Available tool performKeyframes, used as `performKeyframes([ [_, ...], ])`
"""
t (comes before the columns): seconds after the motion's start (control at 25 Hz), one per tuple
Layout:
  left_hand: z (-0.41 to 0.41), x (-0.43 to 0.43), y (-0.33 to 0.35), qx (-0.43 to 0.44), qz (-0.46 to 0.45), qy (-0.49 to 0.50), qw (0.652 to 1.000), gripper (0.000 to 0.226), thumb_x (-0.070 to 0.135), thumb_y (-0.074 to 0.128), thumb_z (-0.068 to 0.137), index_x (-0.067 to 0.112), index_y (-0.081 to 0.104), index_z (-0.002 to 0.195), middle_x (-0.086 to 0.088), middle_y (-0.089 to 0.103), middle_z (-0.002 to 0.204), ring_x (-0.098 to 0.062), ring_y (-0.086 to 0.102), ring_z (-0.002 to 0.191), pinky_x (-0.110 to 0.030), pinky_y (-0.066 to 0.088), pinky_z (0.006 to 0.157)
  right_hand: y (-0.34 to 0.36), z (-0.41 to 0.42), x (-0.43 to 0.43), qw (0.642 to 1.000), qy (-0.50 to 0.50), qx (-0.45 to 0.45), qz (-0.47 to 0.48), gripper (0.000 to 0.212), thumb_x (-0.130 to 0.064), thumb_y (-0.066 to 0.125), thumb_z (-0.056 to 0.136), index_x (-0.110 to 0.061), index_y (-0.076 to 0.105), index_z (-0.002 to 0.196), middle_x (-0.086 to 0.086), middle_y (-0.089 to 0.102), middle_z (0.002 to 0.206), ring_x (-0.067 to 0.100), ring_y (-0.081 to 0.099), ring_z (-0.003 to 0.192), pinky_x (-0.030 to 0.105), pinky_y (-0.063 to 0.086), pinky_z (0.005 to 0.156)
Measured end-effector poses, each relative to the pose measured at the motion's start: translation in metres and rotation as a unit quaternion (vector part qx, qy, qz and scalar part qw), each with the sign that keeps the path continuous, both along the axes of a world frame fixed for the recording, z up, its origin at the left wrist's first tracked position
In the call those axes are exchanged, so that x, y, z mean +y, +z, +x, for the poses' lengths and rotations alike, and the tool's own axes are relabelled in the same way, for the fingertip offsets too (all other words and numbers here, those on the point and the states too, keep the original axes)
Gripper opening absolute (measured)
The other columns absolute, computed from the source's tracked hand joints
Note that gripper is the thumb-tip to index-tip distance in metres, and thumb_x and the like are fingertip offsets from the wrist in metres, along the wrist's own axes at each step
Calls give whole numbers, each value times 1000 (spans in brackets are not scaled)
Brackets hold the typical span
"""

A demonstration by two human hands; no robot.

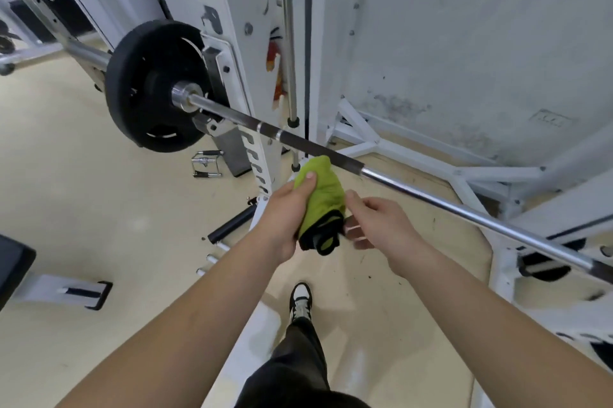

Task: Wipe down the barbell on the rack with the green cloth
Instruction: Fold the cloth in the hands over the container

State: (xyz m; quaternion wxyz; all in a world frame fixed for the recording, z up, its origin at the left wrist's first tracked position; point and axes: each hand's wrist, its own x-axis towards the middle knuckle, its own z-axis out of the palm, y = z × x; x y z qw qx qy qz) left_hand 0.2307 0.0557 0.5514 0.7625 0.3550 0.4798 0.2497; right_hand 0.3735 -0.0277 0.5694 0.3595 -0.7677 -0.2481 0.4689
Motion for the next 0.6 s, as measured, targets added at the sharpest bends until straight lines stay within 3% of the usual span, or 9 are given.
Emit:
performKeyframes([
  [0.08,8,-30,7,-17,9,-52,998,40,47,60,101,19,69,127,-7,78,116,-25,75,108,-44,57,99,-9,-3,-24,992,-43,118,-10,59,-62,63,92,-6,75,104,12,81,92,29,79,86,44,65,80],
  [0.2,8,-67,6,0,-4,-92,996,39,48,52,104,23,72,126,-5,76,122,-19,71,113,-42,55,100,-23,-2,-55,984,-85,154,-3,62,-67,64,88,-10,77,110,9,82,97,26,79,91,45,64,86],
  [0.28,-4,-84,3,-4,-6,-114,993,33,36,54,103,21,73,126,-8,73,126,-20,69,115,-43,54,103,-29,-4,-76,979,-87,184,5,64,-69,64,86,-13,76,114,7,81,102,24,78,91,39,63,78],
  [0.36,-20,-95,1,19,11,-113,993,26,22,62,100,18,74,123,-6,77,119,-20,72,110,-38,56,98,-29,-13,-93,981,-69,184,6,67,-69,65,86,-10,76,114,11,81,98,25,75,75,33,57,62],
  [0.44,-34,-99,-2,70,41,-71,994,22,21,73,94,14,72,114,-9,78,111,-21,75,98,-38,60,89,-29,-28,-98,984,-75,164,4,66,-65,67,87,-3,75,108,17,78,85,27,69,57,32,54,56],
  [0.52,-52,-101,-6,135,111,-52,983,25,29,80,88,17,69,107,-8,74,108,-24,74,90,-43,61,83,-35,-46,-95,982,-119,145,-3,61,-60,73,86,-2,73,104,18,78,85,28,72,59,34,56,58],
  [0.6,-74,-102,-10,171,168,-58,969,32,38,81,86,28,65,112,-1,71,104,-18,71,83,-37,60,74,-44,-66,-86,981,-140,131,-9,59,-57,79,82,-4,70,105,16,79,93,28,77,71,34,59,62],
])
